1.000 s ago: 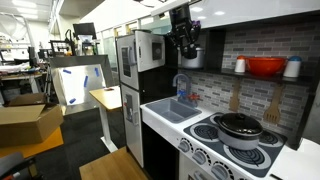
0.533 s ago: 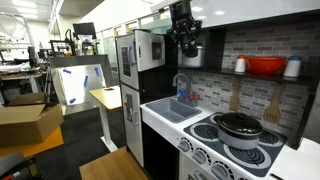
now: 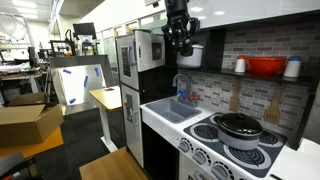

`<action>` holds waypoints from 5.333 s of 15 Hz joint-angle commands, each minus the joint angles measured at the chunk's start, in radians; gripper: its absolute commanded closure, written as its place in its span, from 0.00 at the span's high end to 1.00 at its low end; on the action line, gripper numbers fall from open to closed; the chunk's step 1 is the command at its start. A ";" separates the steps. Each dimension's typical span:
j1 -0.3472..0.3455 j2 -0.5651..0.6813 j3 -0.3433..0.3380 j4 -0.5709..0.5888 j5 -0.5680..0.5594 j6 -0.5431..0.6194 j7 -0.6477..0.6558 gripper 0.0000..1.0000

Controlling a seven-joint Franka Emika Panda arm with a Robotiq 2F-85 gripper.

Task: Remove the pot from the microwave and put it on the stovetop

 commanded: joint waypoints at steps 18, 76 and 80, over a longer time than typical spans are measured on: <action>0.002 -0.258 -0.028 -0.328 0.001 -0.041 0.018 0.09; -0.034 -0.173 -0.116 -0.864 0.158 0.946 -0.016 0.09; -0.043 -0.137 -0.109 -0.863 0.203 0.983 -0.064 0.09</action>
